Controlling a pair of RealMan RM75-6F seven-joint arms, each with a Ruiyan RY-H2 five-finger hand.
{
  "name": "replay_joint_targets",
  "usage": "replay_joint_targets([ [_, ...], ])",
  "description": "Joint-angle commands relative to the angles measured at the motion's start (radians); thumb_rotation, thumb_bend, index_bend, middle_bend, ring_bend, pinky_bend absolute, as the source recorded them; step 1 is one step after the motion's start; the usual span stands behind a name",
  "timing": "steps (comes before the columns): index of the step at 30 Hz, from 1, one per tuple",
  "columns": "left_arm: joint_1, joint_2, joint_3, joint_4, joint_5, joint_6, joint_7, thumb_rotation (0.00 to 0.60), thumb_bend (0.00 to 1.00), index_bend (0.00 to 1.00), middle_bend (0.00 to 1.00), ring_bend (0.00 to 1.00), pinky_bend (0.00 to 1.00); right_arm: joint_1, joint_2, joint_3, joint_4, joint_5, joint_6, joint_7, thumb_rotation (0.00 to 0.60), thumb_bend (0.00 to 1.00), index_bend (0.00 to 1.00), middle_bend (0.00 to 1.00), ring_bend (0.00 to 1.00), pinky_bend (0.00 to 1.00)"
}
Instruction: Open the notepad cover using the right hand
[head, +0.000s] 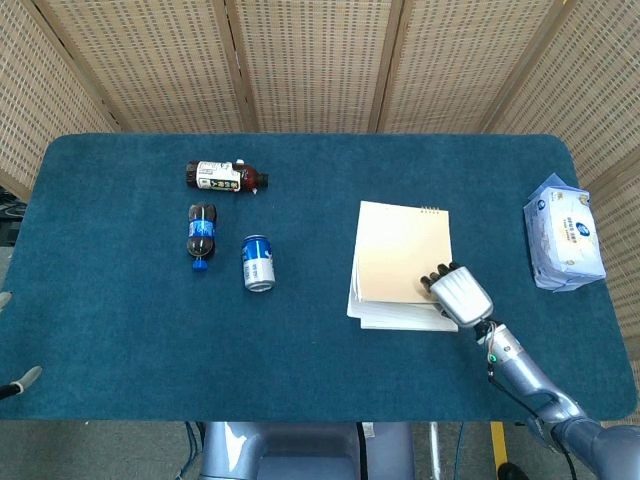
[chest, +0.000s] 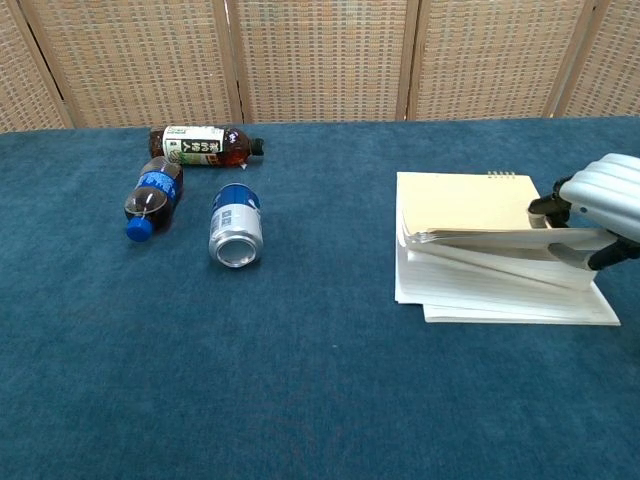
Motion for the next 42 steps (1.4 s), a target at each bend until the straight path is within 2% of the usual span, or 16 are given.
replay_joint_targets([
  [1, 0.001, 0.000, 0.002, 0.001, 0.004, 0.002, 0.000, 0.600, 0.00, 0.00, 0.00, 0.00, 0.00, -0.020, 0.059, -0.038, -0.055, -0.041, 0.053, 0.027, 0.600, 0.57, 0.65, 0.64, 0.48, 0.53],
  [6, 0.003, -0.002, 0.005, 0.000, 0.012, 0.006, 0.003, 0.600, 0.00, 0.00, 0.00, 0.00, 0.00, -0.053, 0.167, -0.110, -0.149, -0.140, 0.171, 0.014, 0.600, 0.57, 0.66, 0.64, 0.48, 0.53],
  [13, 0.005, -0.004, 0.008, 0.000, 0.019, 0.011, 0.008, 0.600, 0.00, 0.00, 0.00, 0.00, 0.00, -0.081, 0.257, -0.174, -0.253, -0.233, 0.252, -0.021, 0.600, 0.57, 0.66, 0.64, 0.48, 0.53],
  [17, 0.006, -0.004, 0.008, 0.000, 0.019, 0.011, 0.009, 0.600, 0.00, 0.00, 0.00, 0.00, 0.00, -0.093, 0.288, -0.212, -0.272, -0.299, 0.301, -0.017, 0.600, 0.57, 0.66, 0.64, 0.48, 0.53],
  [23, 0.004, -0.007, 0.008, 0.000, 0.019, 0.009, 0.015, 0.600, 0.00, 0.00, 0.00, 0.00, 0.00, -0.094, 0.310, -0.234, -0.269, -0.365, 0.356, -0.010, 0.600, 0.57, 0.66, 0.64, 0.48, 0.53],
  [29, 0.002, -0.008, 0.008, 0.000, 0.017, 0.004, 0.022, 0.600, 0.00, 0.00, 0.00, 0.00, 0.00, -0.083, 0.328, -0.190, -0.347, -0.293, 0.325, 0.068, 0.600, 0.57, 0.66, 0.64, 0.48, 0.53],
  [32, 0.000, -0.009, 0.006, 0.000, 0.013, 0.001, 0.025, 0.600, 0.00, 0.00, 0.00, 0.00, 0.00, -0.064, 0.348, -0.149, -0.417, -0.219, 0.267, 0.110, 0.600, 0.57, 0.66, 0.64, 0.48, 0.53],
  [37, -0.007, -0.010, 0.003, -0.003, 0.002, -0.013, 0.033, 0.600, 0.00, 0.00, 0.00, 0.00, 0.00, -0.001, 0.416, -0.024, -0.624, 0.018, 0.052, 0.136, 0.600, 0.57, 0.66, 0.65, 0.48, 0.53],
  [42, -0.023, -0.010, -0.010, -0.007, -0.035, -0.046, 0.044, 0.600, 0.00, 0.00, 0.00, 0.00, 0.00, 0.083, 0.451, 0.121, -0.711, 0.281, -0.170, 0.028, 0.600, 0.57, 0.66, 0.65, 0.48, 0.53],
])
